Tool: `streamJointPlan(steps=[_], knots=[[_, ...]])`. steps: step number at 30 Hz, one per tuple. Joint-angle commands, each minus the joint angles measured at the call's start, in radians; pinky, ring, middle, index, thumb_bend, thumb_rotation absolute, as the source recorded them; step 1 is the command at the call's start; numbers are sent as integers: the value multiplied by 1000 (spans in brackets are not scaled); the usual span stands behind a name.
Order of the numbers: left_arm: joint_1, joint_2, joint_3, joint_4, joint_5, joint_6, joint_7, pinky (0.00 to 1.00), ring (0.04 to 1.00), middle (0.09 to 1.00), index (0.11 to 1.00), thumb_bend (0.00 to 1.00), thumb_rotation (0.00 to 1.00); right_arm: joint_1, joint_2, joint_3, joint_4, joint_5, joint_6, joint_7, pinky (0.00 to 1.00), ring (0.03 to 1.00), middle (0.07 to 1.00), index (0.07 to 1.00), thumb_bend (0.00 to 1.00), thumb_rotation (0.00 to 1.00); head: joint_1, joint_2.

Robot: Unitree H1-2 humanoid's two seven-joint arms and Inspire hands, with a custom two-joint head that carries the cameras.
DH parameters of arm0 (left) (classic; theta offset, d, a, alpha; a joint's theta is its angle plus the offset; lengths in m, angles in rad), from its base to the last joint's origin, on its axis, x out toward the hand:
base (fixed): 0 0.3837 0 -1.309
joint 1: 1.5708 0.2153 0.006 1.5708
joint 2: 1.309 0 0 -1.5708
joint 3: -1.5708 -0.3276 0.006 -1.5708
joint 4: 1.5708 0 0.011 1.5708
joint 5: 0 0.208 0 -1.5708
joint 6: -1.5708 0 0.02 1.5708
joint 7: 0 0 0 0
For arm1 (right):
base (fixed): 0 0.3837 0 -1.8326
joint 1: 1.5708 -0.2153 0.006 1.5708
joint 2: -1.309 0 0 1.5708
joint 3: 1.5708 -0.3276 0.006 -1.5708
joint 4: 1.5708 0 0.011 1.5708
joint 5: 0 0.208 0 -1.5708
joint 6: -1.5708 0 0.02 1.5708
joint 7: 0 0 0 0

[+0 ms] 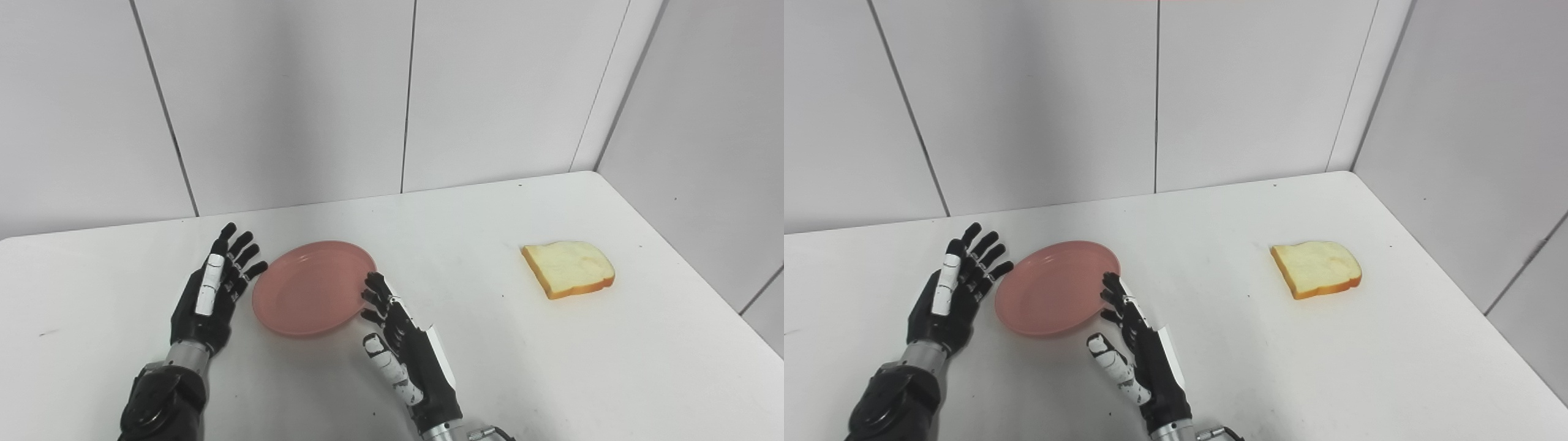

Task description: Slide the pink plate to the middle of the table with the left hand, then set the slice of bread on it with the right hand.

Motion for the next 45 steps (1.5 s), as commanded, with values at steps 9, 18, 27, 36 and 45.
streamJointPlan(steps=[9,18,27,36,45], knots=[[-71,8,1,35,-4,-72,-19,836,913,915,943,898,739,46,-10,-52,8,49,-32,-33,856,898,909,910,815,766,-12,-4],[-123,12,11,112,-10,-144,-32,844,908,917,947,910,750,-11,-78,-153,-136,23,-31,-57,825,872,889,901,800,778,-28,-18],[-164,1,13,189,-10,-197,-47,867,915,917,943,911,761,-98,-191,-258,-171,26,16,-54,809,864,886,895,810,755,-46,-23],[-165,-1,9,220,1,-207,-43,859,917,923,946,916,755,-197,-407,-380,-101,52,67,-23,770,845,869,917,824,811,-56,-33],[-155,-6,8,233,5,-215,-37,859,920,917,946,884,750,-305,-618,-414,-5,35,151,42,800,849,882,904,896,766,-54,-39]])
